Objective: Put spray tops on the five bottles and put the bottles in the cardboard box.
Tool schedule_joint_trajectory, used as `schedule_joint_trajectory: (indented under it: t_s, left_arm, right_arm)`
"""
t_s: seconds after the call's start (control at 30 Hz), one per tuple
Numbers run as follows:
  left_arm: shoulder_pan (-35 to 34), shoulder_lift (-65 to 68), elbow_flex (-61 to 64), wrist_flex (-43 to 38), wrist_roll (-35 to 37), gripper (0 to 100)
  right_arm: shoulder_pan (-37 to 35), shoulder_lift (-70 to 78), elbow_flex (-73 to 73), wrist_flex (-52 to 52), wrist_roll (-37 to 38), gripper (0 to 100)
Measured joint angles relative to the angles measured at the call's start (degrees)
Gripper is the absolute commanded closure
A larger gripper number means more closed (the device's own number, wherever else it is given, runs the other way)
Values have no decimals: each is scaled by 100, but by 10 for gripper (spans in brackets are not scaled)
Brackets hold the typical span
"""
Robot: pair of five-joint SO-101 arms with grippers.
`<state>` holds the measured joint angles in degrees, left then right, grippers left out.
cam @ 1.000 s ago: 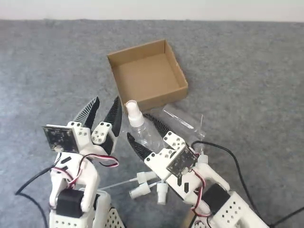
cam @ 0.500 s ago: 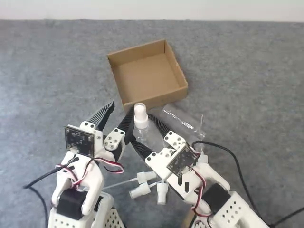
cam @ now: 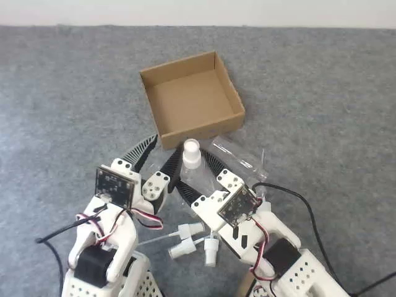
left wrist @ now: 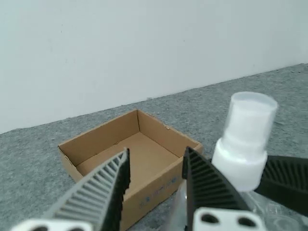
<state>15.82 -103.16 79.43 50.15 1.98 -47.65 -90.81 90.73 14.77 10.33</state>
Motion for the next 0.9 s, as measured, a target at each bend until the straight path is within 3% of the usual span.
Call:
schedule_joint_trajectory:
  t_s: [0.33, 0.9]
  left_arm:
    - [-440, 0, 9, 9, -9, 832]
    - [-2919, 0, -185, -237, 185, 830]
  right_arm:
    - [-9, 0, 0, 0, 0, 991]
    - [396, -53, 149, 0, 0, 991]
